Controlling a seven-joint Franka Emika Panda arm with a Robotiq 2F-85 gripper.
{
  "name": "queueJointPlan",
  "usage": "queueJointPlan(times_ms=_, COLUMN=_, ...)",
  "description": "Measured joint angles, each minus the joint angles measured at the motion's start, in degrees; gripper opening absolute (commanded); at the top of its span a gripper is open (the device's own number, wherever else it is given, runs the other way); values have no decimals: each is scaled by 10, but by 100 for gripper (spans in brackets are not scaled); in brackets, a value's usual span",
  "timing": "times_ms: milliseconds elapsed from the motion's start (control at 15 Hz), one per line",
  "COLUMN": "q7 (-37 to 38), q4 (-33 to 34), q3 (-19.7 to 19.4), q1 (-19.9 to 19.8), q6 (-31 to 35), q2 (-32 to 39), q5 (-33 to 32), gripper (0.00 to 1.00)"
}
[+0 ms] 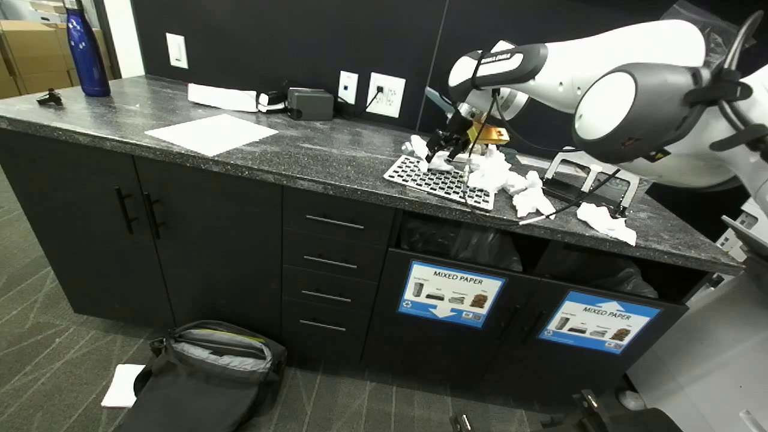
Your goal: Pick up the papers from the counter and throw them in the bin
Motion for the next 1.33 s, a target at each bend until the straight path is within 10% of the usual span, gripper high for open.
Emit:
queueJointPlan(times_ms=667, q7=1, q4=113, q3=0, q1=2, q6=-50, q2=69, q5=0, gripper=8)
queueJointPlan(times_ms=1333, q7=99, q4=132, q3=-58, q1=52, q6=-153, q2=57, q5=-56, gripper=2)
